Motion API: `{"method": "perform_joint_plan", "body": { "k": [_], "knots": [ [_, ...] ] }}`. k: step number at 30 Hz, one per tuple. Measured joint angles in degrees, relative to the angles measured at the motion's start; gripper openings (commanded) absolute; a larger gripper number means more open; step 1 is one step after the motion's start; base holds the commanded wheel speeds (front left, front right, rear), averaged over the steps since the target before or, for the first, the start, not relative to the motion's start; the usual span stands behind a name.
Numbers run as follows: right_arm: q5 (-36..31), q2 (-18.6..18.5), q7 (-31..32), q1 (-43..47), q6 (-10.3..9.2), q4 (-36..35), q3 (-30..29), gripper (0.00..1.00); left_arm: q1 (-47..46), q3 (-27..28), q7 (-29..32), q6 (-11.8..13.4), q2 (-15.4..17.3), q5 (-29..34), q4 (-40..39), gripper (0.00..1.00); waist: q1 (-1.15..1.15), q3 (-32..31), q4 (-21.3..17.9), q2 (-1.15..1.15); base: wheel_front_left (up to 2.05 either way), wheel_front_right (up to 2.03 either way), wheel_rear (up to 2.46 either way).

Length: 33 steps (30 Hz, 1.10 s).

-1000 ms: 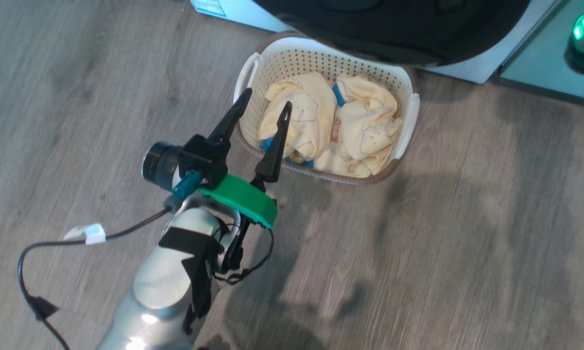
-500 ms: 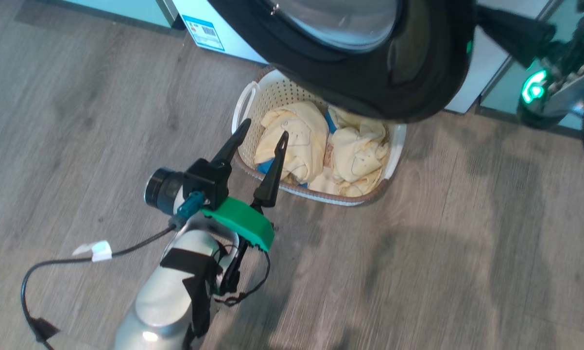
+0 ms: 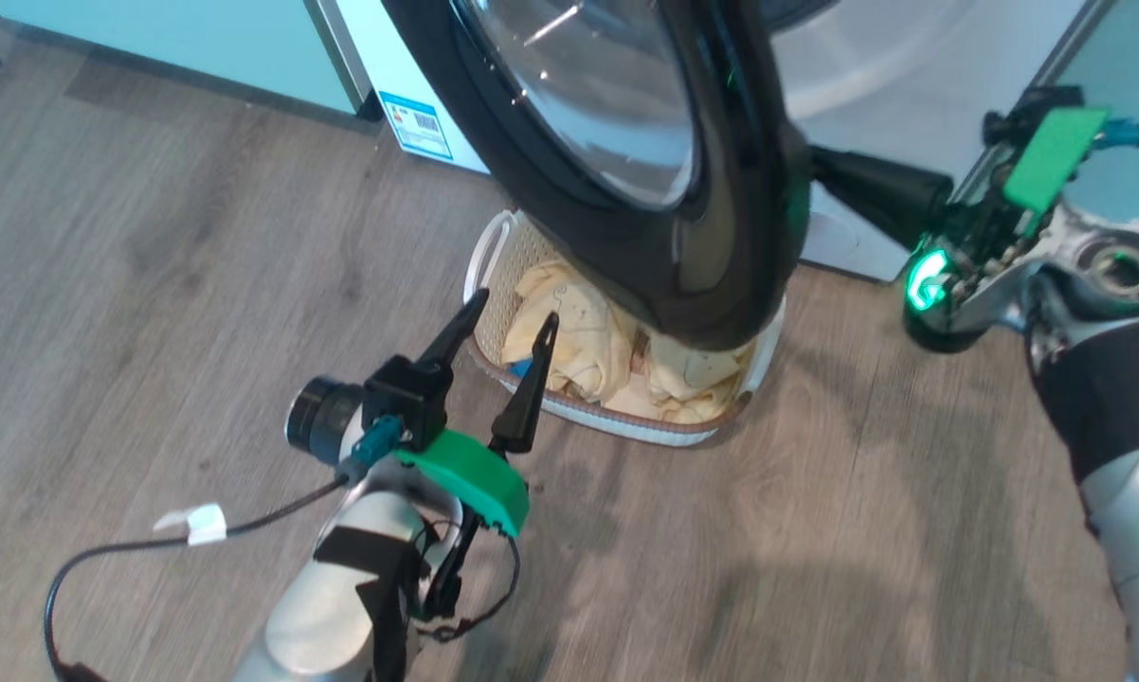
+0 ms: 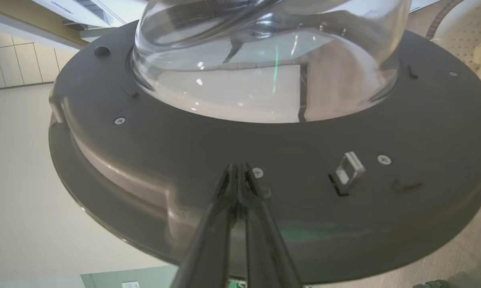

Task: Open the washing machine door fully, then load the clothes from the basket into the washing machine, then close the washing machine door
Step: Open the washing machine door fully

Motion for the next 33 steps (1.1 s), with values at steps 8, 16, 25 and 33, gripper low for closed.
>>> {"method": "perform_joint_plan", "body": {
  "k": [8, 16, 25, 33],
  "knots": [
    [5.65, 0.3, -2.26, 4.19, 0.0, -4.26, 6.21, 0.0, 1.79, -0.21, 0.0, -0.6, 0.03, 1.03, 1.0, 1.0, 0.0, -2.17, 0.31, 0.0, 0.0, 0.0, 0.0],
    [9.33, 0.47, -4.42, 7.66, 0.0, -8.36, 12.2, 0.0, 1.94, -0.15, 0.0, -0.62, 0.03, 1.31, 1.48, 1.0, 0.01, -3.56, 0.22, 0.0, 0.0, 0.0, 0.0],
    [11.61, 0.51, -6.55, 8.71, 0.0, -9.83, 14.88, 0.0, 2.86, -0.15, 0.0, -0.63, 0.03, 1.43, 1.6, 1.0, 0.01, -4.28, 0.53, 0.0, 0.0, 0.0, 0.0],
    [11.57, 0.59, -11.62, 9.02, 0.0, -10.26, 12.99, 0.0, 2.89, 0.15, 0.0, -0.62, 0.04, 1.42, 1.62, 1.0, 0.01, -4.64, 0.68, 0.0, 0.0, 0.0, 0.0]
  ]
}}
